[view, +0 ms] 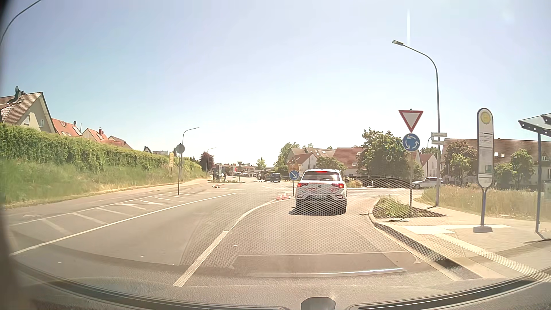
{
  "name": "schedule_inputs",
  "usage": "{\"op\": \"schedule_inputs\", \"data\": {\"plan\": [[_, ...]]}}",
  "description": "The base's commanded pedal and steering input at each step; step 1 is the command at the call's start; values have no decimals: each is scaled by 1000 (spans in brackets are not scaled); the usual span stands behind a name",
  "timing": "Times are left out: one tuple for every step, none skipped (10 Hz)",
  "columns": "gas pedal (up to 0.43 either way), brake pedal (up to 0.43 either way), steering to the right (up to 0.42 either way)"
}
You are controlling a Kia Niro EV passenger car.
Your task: Follow the waypoints while adhering to traffic rules and regulations
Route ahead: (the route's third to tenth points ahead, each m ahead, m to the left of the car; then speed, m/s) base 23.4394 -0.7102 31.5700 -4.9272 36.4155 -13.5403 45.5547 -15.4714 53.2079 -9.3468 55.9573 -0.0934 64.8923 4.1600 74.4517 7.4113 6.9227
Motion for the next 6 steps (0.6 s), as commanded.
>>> {"op": "schedule_inputs", "data": {"plan": [[0, 30, 22], [0, 30, 25], [0, 30, 25], [0, 37, 26], [0, 67, 30], [0, 110, 39]]}}
